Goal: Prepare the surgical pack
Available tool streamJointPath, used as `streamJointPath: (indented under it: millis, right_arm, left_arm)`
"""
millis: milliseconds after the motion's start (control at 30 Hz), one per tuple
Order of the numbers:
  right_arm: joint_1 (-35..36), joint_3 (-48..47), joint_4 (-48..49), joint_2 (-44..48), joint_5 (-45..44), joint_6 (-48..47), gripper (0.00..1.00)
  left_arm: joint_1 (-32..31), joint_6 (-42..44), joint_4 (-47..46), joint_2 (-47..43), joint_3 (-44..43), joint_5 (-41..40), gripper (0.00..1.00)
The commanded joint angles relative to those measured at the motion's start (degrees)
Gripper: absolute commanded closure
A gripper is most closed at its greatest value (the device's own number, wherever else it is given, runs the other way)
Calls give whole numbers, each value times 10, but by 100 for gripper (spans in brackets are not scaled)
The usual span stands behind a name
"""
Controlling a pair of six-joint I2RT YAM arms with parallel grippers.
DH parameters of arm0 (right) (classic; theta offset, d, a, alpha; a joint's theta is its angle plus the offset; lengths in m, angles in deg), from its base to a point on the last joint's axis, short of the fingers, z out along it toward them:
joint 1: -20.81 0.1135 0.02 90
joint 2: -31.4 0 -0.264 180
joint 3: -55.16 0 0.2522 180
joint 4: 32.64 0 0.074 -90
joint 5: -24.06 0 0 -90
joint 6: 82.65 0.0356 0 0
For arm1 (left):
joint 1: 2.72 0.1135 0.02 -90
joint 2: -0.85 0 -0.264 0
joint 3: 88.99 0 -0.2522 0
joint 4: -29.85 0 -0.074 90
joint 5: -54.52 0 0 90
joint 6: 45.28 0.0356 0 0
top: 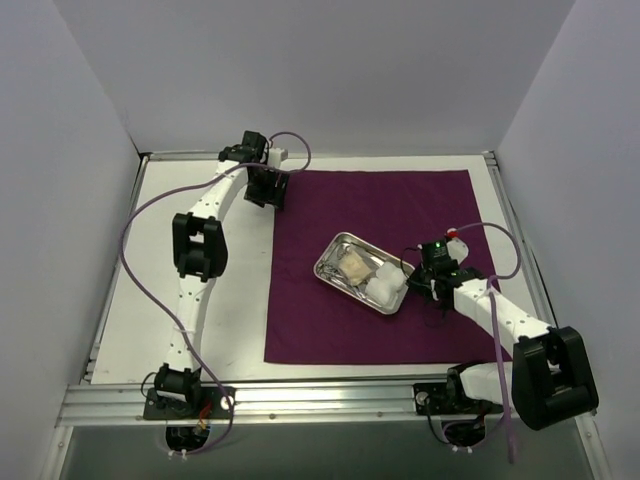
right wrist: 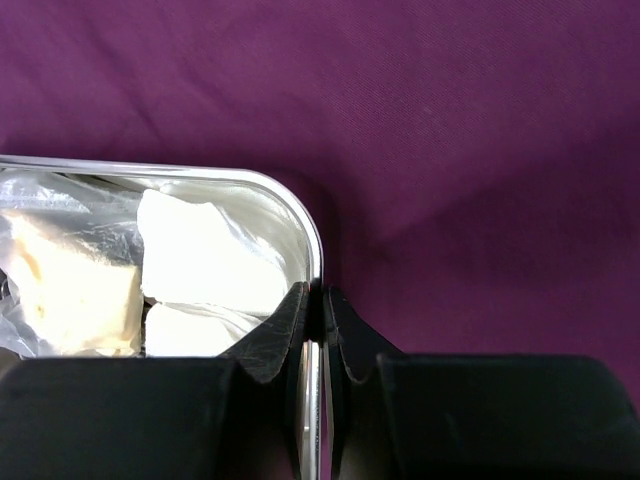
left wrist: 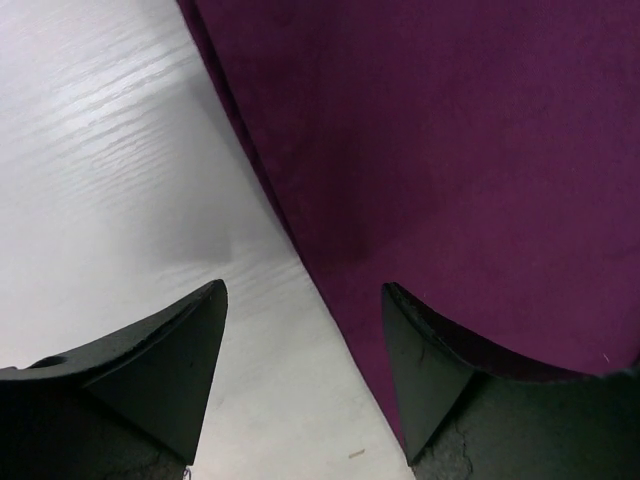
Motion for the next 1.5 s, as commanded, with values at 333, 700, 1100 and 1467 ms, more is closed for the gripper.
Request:
streamJointPath:
  millis: [333,700,1100,1467]
  right_arm:
    - [-21,41,-70,58,-26,26,100]
    - [-50,58,-28,69,-10,54,100]
    - [-67,59,105,-12,4,131,100]
    - [-69,-26,-40,6,34,-4,49]
  left_arm:
    - [-24,-46,-47,32,-23,-18,25]
    - [-31,-75,-48,59,-12,27,30]
    - [-30,-80,-55,63,-8,19,58]
    - [-16,-75,-53,41,8,-16,98]
